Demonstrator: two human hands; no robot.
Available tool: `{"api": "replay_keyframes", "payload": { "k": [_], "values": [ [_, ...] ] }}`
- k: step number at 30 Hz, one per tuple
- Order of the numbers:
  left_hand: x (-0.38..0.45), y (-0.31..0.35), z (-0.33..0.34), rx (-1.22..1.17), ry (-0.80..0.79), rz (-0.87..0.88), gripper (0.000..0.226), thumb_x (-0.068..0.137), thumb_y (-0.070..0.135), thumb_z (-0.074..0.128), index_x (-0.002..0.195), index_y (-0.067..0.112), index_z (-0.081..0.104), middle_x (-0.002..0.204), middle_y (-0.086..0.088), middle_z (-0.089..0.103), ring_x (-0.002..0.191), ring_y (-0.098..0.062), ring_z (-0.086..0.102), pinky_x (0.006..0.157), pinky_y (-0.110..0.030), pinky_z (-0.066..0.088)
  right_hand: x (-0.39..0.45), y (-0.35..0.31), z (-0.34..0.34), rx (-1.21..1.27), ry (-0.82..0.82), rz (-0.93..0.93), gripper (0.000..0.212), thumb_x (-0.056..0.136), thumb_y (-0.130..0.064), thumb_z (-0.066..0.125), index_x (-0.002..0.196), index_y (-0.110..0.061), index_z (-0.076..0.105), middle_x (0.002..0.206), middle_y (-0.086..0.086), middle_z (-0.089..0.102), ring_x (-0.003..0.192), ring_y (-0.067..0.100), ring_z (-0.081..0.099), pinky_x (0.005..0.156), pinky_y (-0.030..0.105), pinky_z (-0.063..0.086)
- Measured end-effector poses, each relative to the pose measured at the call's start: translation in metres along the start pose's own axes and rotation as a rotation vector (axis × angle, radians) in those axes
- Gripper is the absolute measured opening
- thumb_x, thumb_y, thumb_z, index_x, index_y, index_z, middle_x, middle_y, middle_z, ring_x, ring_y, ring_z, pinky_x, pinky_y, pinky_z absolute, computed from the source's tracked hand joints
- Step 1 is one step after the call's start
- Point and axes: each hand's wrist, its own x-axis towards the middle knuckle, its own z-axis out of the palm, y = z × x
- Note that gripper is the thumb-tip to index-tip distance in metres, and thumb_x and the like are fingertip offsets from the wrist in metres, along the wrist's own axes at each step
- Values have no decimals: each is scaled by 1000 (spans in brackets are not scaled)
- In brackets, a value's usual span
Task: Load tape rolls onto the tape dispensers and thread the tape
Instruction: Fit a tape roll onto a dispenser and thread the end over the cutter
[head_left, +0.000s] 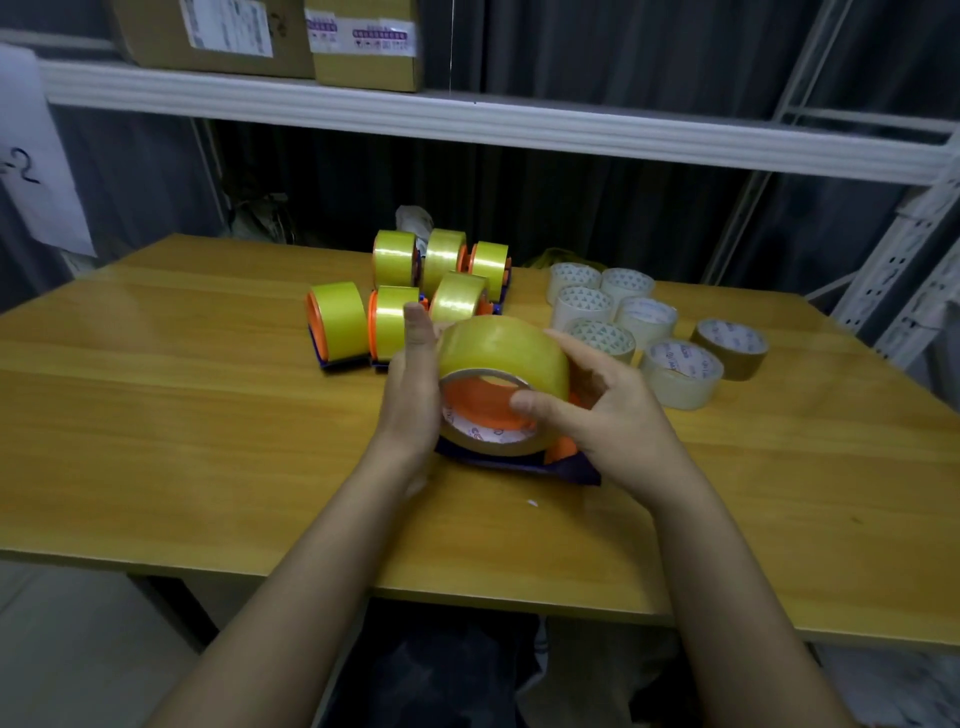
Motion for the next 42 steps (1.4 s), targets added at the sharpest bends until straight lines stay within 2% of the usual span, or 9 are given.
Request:
{"api": "replay_keyframes", "payload": {
  "k": [3,6,11,19,24,27,37,39,42],
  "values": [
    [14,-3,12,-110,146,-33,89,75,82,19,83,12,72,83,-15,71,89,-33,67,91,-48,50,12,-2,16,67,150,-42,63,81,-70,50,128,-28,57,121,-7,64,113,3,58,95,26,51],
    [21,-3,23,-132,189,-10,97,74,81,20,88,-4,66,86,-25,66,88,-42,63,88,-51,49,30,-4,30,95,429,-55,72,90,-67,24,95,-11,68,84,13,69,81,18,66,74,36,54],
    [28,0,38,-61,349,151,74,98,57,18,65,1,53,61,-14,51,54,-18,56,55,-34,42,54,6,38,227,771,-160,64,98,-42,20,79,-1,66,57,1,58,56,7,57,55,24,46],
    [43,-11,29,21,118,213,70,95,53,30,80,-13,51,69,-34,49,64,-45,52,56,-47,43,69,26,32,284,677,-209,43,100,-23,29,72,-10,58,61,-4,51,57,-3,50,56,14,40],
    [57,5,8,165,-347,-45,27,93,44,47,95,25,67,86,12,72,91,-9,68,74,-18,50,75,26,6,290,423,-196,35,101,-11,37,71,-10,55,66,2,49,58,-2,50,55,12,40],
    [58,5,7,352,-488,3,49,85,50,53,98,4,65,99,-12,68,89,-24,65,78,-33,50,73,37,6,104,316,-300,31,94,-26,42,71,-12,57,63,9,48,60,10,47,55,25,38],
    [72,-11,13,354,-414,-348,22,90,12,47,73,24,54,73,11,56,86,-16,48,62,-14,39,68,39,18,-98,347,-427,33,97,-27,34,89,-6,58,74,8,55,68,20,51,60,33,41],
    [72,-20,8,340,-415,-368,30,94,-6,37,95,10,63,99,2,64,103,-25,49,62,-18,42,70,40,15,-50,355,-383,33,96,-31,35,84,-12,58,73,1,55,68,13,52,62,28,41],
    [58,-21,1,62,-421,-417,45,95,-10,36,139,-7,35,143,-23,42,116,-29,47,70,-29,37,72,41,13,29,386,-314,32,98,-33,37,76,-22,59,70,-2,57,70,7,53,65,22,42]
  ]
}}
